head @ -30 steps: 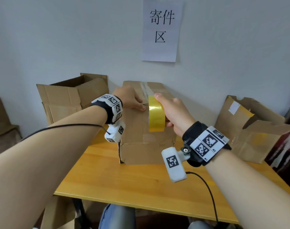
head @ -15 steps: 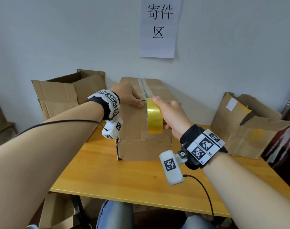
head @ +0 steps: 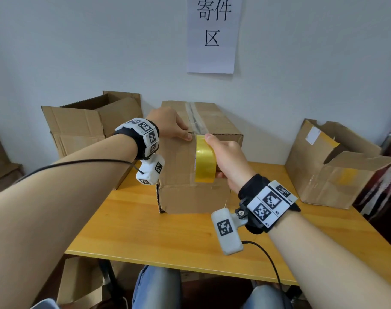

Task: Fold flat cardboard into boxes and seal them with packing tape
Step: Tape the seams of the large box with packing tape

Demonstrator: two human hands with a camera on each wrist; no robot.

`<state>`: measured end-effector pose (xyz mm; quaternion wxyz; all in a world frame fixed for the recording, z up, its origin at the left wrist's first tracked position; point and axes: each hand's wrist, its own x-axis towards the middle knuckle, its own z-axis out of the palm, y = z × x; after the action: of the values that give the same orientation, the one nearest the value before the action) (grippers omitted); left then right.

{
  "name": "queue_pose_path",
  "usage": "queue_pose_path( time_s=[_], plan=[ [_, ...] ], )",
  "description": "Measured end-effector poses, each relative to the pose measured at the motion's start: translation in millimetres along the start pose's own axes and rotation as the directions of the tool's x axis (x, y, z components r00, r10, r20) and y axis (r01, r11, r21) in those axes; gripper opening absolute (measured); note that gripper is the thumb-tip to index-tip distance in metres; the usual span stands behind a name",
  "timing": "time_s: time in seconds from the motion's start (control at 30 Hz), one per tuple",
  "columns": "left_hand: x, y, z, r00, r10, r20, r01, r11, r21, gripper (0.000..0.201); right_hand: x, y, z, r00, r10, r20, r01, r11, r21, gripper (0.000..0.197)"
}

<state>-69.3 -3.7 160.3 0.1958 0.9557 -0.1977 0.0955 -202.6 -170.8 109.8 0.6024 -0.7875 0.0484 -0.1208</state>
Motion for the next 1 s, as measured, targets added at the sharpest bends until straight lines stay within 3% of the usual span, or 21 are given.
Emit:
queue_pose_path(
  time_s=[0.27,0.43,0.7,1.0],
  plan=[
    [-1.6,-0.8,1.7,1.0,0.0,-0.017,-0.001,1.0,-0.018,0.043,1.0,-2.3,6.2,1.0,0.023,0.017,-0.026,0.989,0.147,0.048],
    [-3.4,-0.6,2.4,1.0,-0.006,-0.012,0.005,1.0,-0.031,0.04,7.5,-20.6,0.5,1.0,-0.015,-0.02,0.019,0.977,0.213,0.036],
    [-6.7,-0.3,0.4,1.0,0.011,-0.023,-0.012,0.999,-0.032,0.036,-2.3,0.8,14.0,0.999,-0.006,0.037,0.002,0.993,0.114,0.04],
    [-8.0,1.1,-0.3,1.0,0.002,-0.009,-0.003,0.999,-0.033,0.039,-1.2,-8.0,5.5,0.999,-0.04,-0.019,0.042,0.99,0.135,0.04]
  ],
)
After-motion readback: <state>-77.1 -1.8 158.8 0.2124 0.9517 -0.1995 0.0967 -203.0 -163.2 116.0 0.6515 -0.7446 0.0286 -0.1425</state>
